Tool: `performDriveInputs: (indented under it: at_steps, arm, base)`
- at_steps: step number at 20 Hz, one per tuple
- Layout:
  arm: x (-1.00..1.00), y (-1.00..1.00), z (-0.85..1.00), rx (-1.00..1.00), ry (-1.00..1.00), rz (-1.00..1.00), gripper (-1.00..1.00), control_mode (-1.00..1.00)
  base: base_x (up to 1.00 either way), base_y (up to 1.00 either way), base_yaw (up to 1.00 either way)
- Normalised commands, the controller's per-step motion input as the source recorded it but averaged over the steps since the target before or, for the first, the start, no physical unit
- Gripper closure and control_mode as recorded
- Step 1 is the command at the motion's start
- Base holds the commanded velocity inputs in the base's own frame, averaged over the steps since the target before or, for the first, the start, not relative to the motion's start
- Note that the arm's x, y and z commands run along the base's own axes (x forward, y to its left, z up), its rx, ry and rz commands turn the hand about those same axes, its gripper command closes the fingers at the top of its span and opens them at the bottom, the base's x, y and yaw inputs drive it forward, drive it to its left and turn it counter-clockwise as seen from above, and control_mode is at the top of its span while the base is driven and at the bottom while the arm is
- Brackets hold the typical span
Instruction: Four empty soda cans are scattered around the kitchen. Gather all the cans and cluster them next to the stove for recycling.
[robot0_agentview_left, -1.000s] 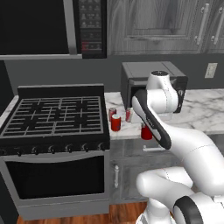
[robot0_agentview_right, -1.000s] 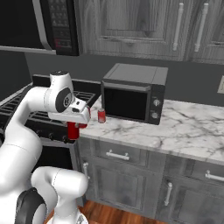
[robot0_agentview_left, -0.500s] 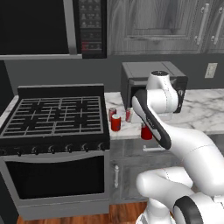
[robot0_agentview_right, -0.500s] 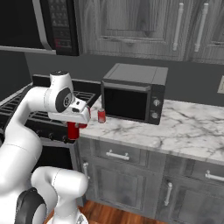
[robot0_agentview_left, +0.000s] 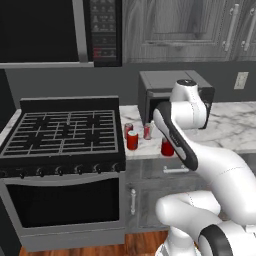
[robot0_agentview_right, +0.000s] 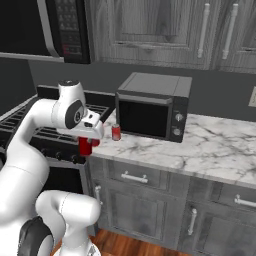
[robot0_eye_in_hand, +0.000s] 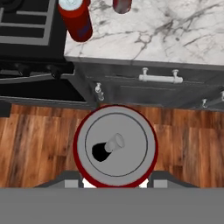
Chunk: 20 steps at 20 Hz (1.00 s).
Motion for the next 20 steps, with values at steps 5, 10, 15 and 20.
performDriveInputs:
  at_steps: [5,10,15,20]
  arm:
    - [0.3,-0.05,0.03,0.02,-0.01,0.0,1.0,-1.0]
    - [0.29,-0.03,-0.02,0.02,0.0,0.01,1.0,-1.0]
    - [0.29,-0.07,-0.1,0.0,0.0,0.08,1.0,-1.0]
    - [0.15,-0.02,-0.17,0.0,0.0,0.13,1.0,-1.0]
  base:
    - [0.0,0.0,0.0]
    - [0.0,0.0,0.0]
    - [0.0,0.0,0.0]
    - [0.0,0.0,0.0]
